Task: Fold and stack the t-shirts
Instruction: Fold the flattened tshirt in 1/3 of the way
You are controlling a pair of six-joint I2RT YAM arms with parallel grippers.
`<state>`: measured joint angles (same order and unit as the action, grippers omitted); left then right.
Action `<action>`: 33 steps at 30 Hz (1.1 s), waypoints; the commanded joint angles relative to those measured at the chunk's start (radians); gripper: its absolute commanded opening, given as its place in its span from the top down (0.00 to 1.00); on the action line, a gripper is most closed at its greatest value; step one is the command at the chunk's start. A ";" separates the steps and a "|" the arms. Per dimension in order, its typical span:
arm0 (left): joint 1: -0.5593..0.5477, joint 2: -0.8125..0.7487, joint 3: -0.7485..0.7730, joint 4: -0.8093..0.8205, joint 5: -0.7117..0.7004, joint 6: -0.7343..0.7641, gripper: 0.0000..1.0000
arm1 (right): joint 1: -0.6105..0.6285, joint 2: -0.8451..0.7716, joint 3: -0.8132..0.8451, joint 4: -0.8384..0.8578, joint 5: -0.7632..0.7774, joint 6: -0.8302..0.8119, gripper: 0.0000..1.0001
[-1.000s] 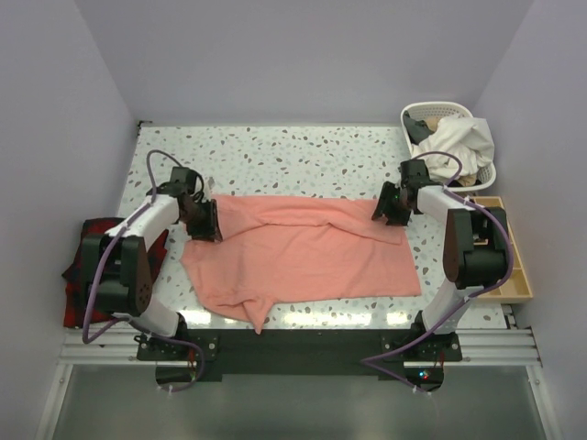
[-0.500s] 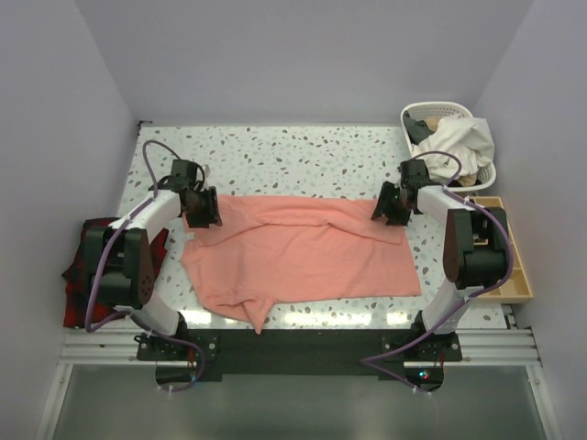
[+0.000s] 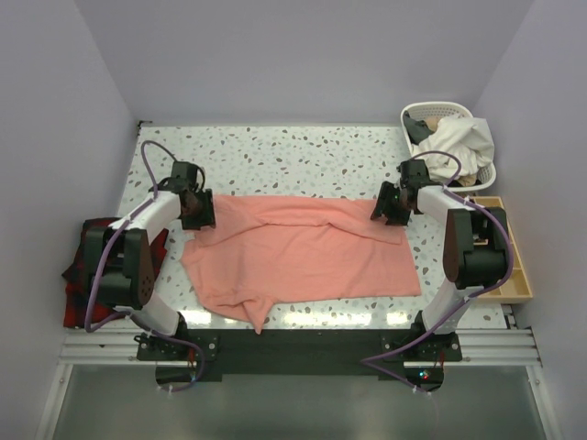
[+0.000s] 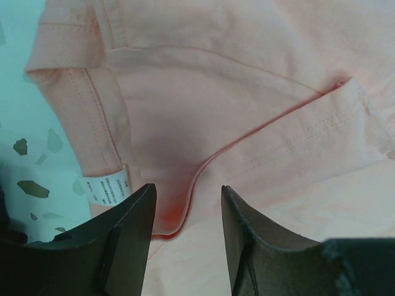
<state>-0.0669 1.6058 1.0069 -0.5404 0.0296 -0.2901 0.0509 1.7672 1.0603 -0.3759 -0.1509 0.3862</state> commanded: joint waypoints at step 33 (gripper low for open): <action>-0.002 -0.208 0.012 -0.231 0.121 0.094 1.00 | 0.020 0.014 -0.039 -0.041 -0.012 -0.007 0.43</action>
<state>-0.0669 1.4452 0.9813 -0.6930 0.1276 -0.1822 0.0525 1.7668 1.0595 -0.3756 -0.1524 0.3843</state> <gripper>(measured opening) 0.020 0.572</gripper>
